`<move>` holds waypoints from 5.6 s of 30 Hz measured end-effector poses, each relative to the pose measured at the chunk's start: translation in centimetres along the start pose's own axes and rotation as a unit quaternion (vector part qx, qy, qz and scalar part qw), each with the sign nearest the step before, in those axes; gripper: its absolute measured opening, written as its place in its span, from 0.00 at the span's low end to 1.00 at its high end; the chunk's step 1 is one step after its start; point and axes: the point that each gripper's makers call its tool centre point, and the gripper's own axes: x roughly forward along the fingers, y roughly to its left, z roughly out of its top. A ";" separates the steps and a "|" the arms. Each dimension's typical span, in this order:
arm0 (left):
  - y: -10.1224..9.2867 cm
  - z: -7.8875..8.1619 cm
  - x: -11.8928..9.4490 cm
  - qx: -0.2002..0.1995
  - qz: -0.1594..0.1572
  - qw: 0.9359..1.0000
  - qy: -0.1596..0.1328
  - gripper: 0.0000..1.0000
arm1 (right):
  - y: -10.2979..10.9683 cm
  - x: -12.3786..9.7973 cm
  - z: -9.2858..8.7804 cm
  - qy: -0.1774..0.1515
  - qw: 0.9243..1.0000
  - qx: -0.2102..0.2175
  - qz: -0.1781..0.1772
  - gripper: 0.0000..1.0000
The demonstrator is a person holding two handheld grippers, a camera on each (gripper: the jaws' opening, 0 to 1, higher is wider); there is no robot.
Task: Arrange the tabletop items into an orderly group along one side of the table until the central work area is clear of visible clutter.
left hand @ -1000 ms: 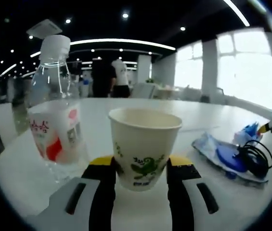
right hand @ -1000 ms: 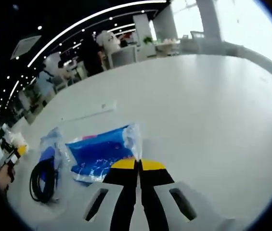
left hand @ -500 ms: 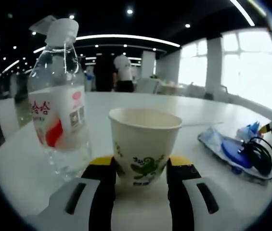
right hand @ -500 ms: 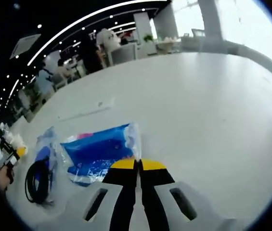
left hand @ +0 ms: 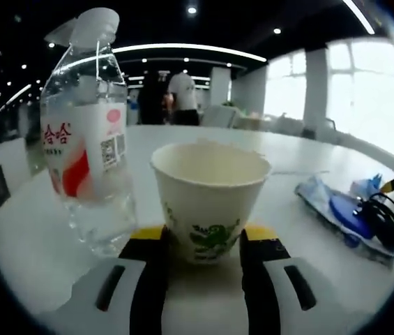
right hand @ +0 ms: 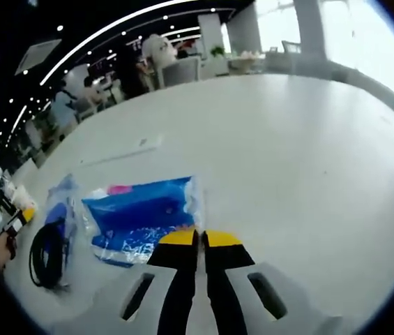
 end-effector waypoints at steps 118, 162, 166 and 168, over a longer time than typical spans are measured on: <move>-6.3 4.4 -17.5 0.088 -0.176 0.980 0.025 0.95 | 17.5 -2.7 -5.3 0.069 0.993 -0.028 0.092 0.06; -7.0 4.5 -17.6 0.093 -0.194 0.976 0.020 0.93 | 16.3 -8.6 -2.3 0.040 0.981 0.119 0.147 0.02; -7.1 4.5 -17.6 0.094 -0.195 0.976 0.020 0.93 | 15.8 -9.2 -2.4 0.041 0.981 0.123 0.146 0.02; -7.2 4.5 -17.6 0.096 -0.197 0.975 0.020 0.93 | 15.6 -9.7 -2.4 0.041 0.980 0.126 0.147 0.02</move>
